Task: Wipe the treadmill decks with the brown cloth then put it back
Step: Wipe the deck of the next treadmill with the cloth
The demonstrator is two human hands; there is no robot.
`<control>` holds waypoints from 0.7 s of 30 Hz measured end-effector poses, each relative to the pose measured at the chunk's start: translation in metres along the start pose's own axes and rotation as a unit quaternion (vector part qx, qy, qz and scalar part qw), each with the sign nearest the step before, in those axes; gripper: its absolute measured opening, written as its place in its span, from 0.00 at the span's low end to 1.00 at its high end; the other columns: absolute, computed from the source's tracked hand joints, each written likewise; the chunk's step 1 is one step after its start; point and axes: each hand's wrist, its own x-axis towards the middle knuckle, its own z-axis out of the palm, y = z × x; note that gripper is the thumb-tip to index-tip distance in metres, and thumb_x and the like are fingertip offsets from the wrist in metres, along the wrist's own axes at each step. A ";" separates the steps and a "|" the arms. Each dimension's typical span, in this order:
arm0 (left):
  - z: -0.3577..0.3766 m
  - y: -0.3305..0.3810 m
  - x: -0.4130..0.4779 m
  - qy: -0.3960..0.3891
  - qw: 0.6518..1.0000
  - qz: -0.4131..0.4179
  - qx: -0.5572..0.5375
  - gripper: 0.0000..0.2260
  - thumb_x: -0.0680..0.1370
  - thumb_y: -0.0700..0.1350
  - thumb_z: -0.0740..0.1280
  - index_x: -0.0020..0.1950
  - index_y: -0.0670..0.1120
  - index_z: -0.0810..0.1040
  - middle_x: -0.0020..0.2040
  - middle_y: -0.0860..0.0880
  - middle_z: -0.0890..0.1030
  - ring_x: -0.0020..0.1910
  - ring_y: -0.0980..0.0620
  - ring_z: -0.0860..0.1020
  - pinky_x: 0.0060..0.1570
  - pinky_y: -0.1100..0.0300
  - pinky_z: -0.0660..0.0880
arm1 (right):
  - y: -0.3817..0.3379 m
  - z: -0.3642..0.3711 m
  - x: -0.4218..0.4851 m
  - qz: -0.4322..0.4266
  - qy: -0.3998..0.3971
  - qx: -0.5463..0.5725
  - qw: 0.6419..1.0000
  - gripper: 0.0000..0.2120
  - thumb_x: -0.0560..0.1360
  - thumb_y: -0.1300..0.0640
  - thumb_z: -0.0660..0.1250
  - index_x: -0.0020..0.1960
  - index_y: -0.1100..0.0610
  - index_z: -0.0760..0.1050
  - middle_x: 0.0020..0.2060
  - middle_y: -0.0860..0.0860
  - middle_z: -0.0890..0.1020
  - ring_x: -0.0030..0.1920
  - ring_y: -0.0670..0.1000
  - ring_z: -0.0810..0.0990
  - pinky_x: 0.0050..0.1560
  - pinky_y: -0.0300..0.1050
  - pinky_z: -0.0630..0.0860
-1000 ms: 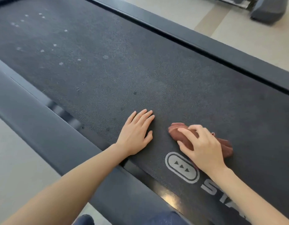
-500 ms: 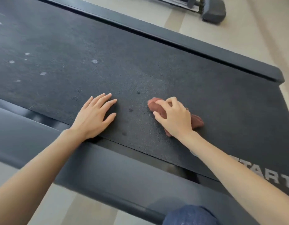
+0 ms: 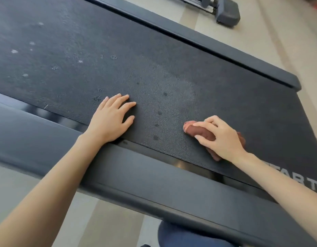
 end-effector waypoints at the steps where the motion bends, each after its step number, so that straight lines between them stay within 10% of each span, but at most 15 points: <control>1: -0.001 0.000 0.000 -0.004 1.000 -0.001 0.005 0.21 0.79 0.52 0.59 0.72 0.51 0.66 0.75 0.48 0.62 0.75 0.48 0.56 0.73 0.49 0.48 | -0.008 0.005 0.006 -0.002 0.005 0.000 1.000 0.16 0.70 0.49 0.74 0.56 0.50 0.80 0.50 0.52 0.77 0.49 0.54 0.77 0.48 0.54 0.77; 9: -0.008 -0.004 -0.026 0.002 0.999 -0.046 0.015 0.21 0.80 0.52 0.58 0.73 0.52 0.65 0.75 0.50 0.62 0.75 0.48 0.56 0.73 0.50 0.50 | -0.071 0.046 0.048 -0.223 0.008 0.037 0.974 0.15 0.72 0.42 0.66 0.54 0.48 0.81 0.48 0.51 0.78 0.46 0.52 0.78 0.43 0.42 0.73; 18: -0.012 0.001 -0.036 -0.014 0.997 -0.066 0.034 0.22 0.81 0.54 0.55 0.74 0.53 0.62 0.76 0.52 0.59 0.76 0.50 0.53 0.73 0.52 0.46 | -0.046 0.059 0.166 0.021 0.059 0.013 0.998 0.16 0.74 0.42 0.65 0.61 0.43 0.75 0.52 0.49 0.74 0.57 0.53 0.74 0.48 0.46 0.71; 21: -0.014 0.005 -0.036 -0.016 0.996 -0.080 0.031 0.24 0.78 0.56 0.51 0.73 0.52 0.64 0.75 0.51 0.61 0.75 0.49 0.54 0.74 0.51 0.48 | -0.050 0.057 0.140 -0.024 0.065 0.005 0.998 0.15 0.73 0.43 0.68 0.58 0.46 0.77 0.51 0.51 0.75 0.52 0.54 0.76 0.45 0.45 0.70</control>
